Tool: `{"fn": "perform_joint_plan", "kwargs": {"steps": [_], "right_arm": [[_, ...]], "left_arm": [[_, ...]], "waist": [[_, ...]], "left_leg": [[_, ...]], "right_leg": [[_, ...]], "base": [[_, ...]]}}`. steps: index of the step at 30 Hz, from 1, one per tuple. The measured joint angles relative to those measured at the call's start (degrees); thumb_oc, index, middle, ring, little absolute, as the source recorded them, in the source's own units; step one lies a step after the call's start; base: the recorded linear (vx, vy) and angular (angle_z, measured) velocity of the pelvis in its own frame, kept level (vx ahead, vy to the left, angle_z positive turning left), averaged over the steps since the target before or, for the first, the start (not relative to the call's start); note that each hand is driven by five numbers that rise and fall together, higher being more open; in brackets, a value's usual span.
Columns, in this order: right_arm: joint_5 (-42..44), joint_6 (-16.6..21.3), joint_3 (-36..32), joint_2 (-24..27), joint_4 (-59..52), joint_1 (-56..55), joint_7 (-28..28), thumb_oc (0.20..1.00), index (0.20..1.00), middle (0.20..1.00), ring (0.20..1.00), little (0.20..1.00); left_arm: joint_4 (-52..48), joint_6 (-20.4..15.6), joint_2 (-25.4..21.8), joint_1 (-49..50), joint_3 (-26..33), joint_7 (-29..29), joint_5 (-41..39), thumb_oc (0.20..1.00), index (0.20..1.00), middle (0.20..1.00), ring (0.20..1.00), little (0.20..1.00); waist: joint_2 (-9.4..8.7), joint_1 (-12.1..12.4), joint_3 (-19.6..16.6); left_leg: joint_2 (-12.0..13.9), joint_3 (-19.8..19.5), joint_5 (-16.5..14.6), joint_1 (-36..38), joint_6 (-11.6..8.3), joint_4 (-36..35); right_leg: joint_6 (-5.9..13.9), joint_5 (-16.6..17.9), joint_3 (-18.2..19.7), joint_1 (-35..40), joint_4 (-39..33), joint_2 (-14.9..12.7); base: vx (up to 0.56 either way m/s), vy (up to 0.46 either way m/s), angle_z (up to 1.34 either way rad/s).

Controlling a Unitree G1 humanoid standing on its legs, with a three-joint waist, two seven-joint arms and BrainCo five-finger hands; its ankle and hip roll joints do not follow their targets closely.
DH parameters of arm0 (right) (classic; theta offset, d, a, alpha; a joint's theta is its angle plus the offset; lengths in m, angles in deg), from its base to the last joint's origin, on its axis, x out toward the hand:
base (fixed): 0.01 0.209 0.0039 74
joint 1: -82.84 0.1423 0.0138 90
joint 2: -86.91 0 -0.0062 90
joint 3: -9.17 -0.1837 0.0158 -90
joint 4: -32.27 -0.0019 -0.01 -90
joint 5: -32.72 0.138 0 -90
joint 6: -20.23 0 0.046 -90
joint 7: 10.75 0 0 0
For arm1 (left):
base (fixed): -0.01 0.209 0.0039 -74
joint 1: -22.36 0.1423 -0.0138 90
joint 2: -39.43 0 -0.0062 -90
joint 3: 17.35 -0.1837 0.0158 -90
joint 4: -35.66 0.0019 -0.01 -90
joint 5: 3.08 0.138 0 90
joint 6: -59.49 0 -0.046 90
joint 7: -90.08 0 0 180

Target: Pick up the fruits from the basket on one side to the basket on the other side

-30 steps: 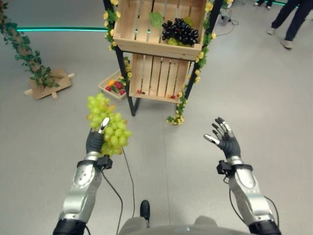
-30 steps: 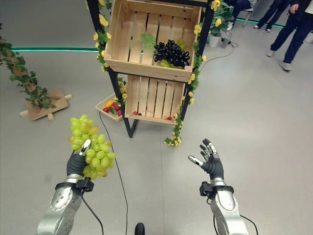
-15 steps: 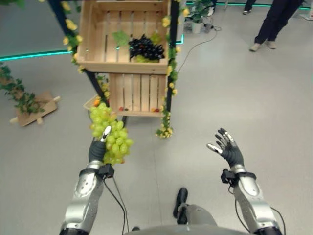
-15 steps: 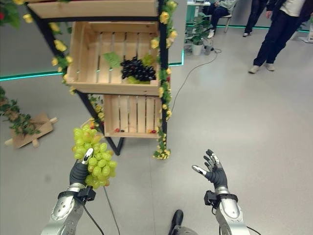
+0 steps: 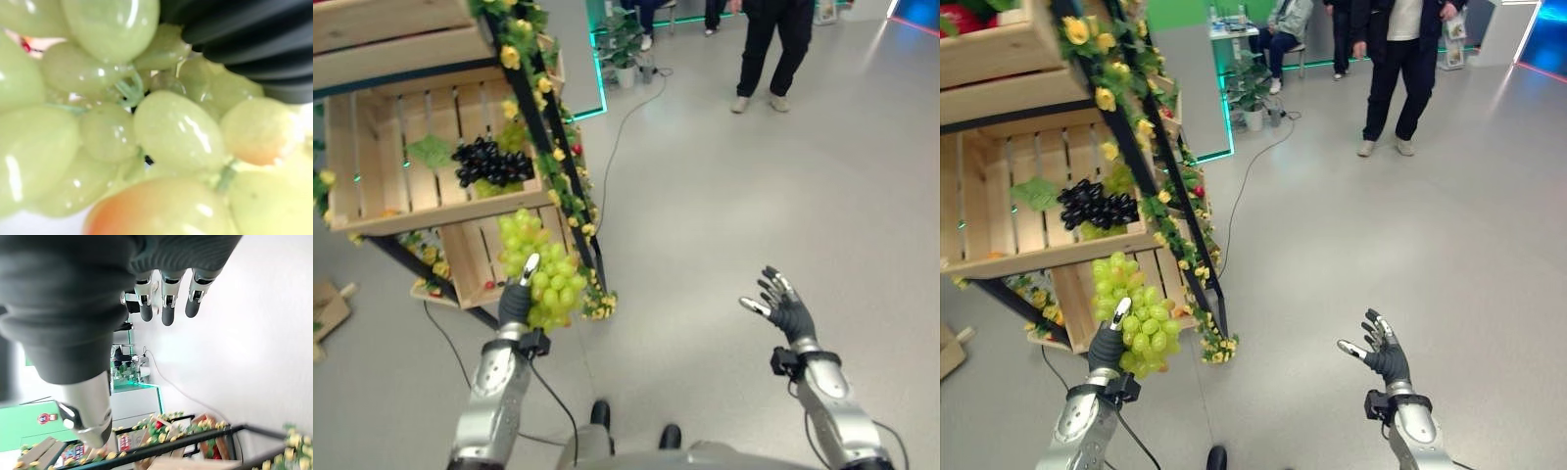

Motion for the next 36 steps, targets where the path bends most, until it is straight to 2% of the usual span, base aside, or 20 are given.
{"fn": "perform_joint_plan", "kwargs": {"steps": [1, 3, 4, 5, 7, 8, 10, 17, 25, 32, 36], "right_arm": [[0.0, 0.0, 0.0, 0.0, 0.0, -0.5, -0.1, 1.0, 1.0, 1.0, 1.0, 1.0], [0.0, -0.1, 0.1, -1.0, -0.6, -0.8, -0.1, 1.0, 1.0, 1.0, 1.0, 1.0], [0.0, -0.1, 0.1, -0.4, -1.4, -2.0, 0.0, 1.0, 1.0, 1.0, 1.0, 1.0], [0.0, -0.2, -0.3, -0.9, -1.3, -2.7, 0.0, 1.0, 1.0, 1.0, 1.0, 1.0], [0.0, -0.3, 0.1, -1.5, -1.4, -3.2, 0.1, 1.0, 1.0, 1.0, 1.0, 1.0], [0.0, -0.4, 0.2, -2.3, -1.4, -2.5, 0.2, 1.0, 1.0, 1.0, 1.0, 1.0], [0.0, -0.4, 0.3, -3.6, -1.2, -1.3, 0.6, 1.0, 1.0, 1.0, 1.0, 1.0], [0.0, -0.5, 0.2, -3.7, -0.8, -0.1, 0.6, 1.0, 1.0, 1.0, 1.0, 1.0], [0.0, -1.2, 0.2, -3.6, -0.1, -0.7, 1.0, 1.0, 1.0, 1.0, 1.0, 1.0], [0.0, -1.7, 0.3, -3.5, 1.9, 1.7, 1.4, 1.0, 1.0, 1.0, 1.0, 1.0], [0.0, -2.0, 0.8, -3.4, 3.5, 2.7, 1.9, 1.0, 1.0, 1.0, 1.0, 1.0]], "left_arm": [[-0.1, 0.0, 0.0, 0.6, 0.2, -0.2, 0.0, 0.2, 0.2, 0.2, 0.2, 0.2], [-0.2, 0.0, -0.2, 2.9, 1.2, -0.4, -0.1, 0.2, 0.2, 0.2, 0.2, 0.2], [-0.6, 0.0, 0.0, 3.5, 1.1, -0.4, -0.1, 0.2, 0.2, 0.2, 0.2, 0.2], [-2.4, 0.0, 0.1, 4.7, 1.4, -0.1, -0.1, 0.2, 0.2, 0.2, 0.2, 0.2], [-4.9, -0.1, 0.0, 4.4, 1.5, 0.0, -0.7, 0.2, 0.2, 0.2, 0.2, 0.2], [-6.2, -0.1, -0.8, 4.2, 1.6, 0.1, -1.2, 0.2, 0.2, 0.2, 0.2, 0.2], [-6.3, -0.1, -1.9, 4.8, 2.2, 0.0, -2.1, 0.2, 0.2, 0.2, 0.2, 0.2], [-6.3, -0.1, -1.7, 6.0, 6.2, -0.7, -5.3, 0.2, 0.2, 0.2, 0.2, 0.2], [-6.4, -0.2, -1.7, 5.6, 9.2, -2.1, -7.8, 0.2, 0.2, 0.2, 0.2, 0.2], [-6.4, -0.5, -6.4, 1.4, 10.7, -3.9, -11.1, 0.2, 0.2, 0.2, 0.2, 0.2], [-6.4, -1.1, -10.7, -2.9, 10.6, -4.2, -11.5, 0.2, 0.2, 0.2, 0.2, 0.2]], "waist": [[-1.11, 0.3, 0.3], [-0.58, 1.5, 0.2], [0.9, 1.3, -0.5], [1.84, 0.5, -1.3], [0.24, 0.2, -1.1], [-0.6, 0.8, -0.9], [-1.82, 1.9, -0.8], [-2.08, 3.0, -0.6], [-2.69, 3.2, 0.5], [-2.87, 3.3, 0.9], [-2.93, 3.3, 1.0]], "left_leg": [[-0.8, 0.5, 0.2, 0.4, 0.32, 0.6], [-2.2, 1.2, 1.3, 4.4, 1.47, 2.1], [-3.2, 1.1, 5.3, 7.0, 3.37, 1.3], [-3.4, 1.7, 7.2, 9.5, 0.34, -1.5], [-5.2, 0.9, 8.3, 10.5, 1.86, -3.9], [-6.1, 0.8, 8.5, 10.5, 2.4, -4.6], [-7.7, 0.9, 8.8, 11.2, 2.9, -6.0], [-8.0, 0.7, 8.7, 13.4, 2.77, -7.4], [-8.2, 0.5, 8.7, 13.2, 2.64, -7.4], [-8.5, -0.4, 8.7, 13.1, 2.6, -7.4], [-8.6, -0.6, 8.7, 13.1, 2.59, -7.4]], "right_leg": [[0.44, 0.2, -0.4, 0.9, -1.1, -0.8], [2.16, 2.6, -0.3, 6.8, -7.6, -0.7], [3.22, 2.7, -0.4, 9.1, -9.4, 0.5], [4.55, 1.7, -0.5, 10.7, -9.7, 1.3], [5.8, 1.1, 1.0, 10.8, -9.0, -0.5], [6.7, 0.7, 2.8, 10.6, -9.5, -1.7], [7.55, 1.0, 4.0, 12.6, -12.7, -2.6], [7.5, 1.3, 4.1, 15.5, -15.2, -2.5], [7.29, 1.5, 3.8, 15.9, -16.1, -2.5], [7.3, 1.5, 3.0, 16.4, -16.5, -2.5], [7.3, 1.5, 2.7, 16.6, -16.6, -2.5]], "base": [[0.12, 0.095, -0.37], [0.1, 0.077, -0.46], [0.09, 0.07, 0.2], [0.07, 0.052, 0.51], [0.03, 0.02, 0.63], [0.02, 0.019, 0.39], [0.01, 0.014, 0.21], [0.0, 0.003, 0.07], [0.0, 0.0, 0.01], [0.01, 0.004, 0.06], [0.01, 0.001, 0.03]]}}
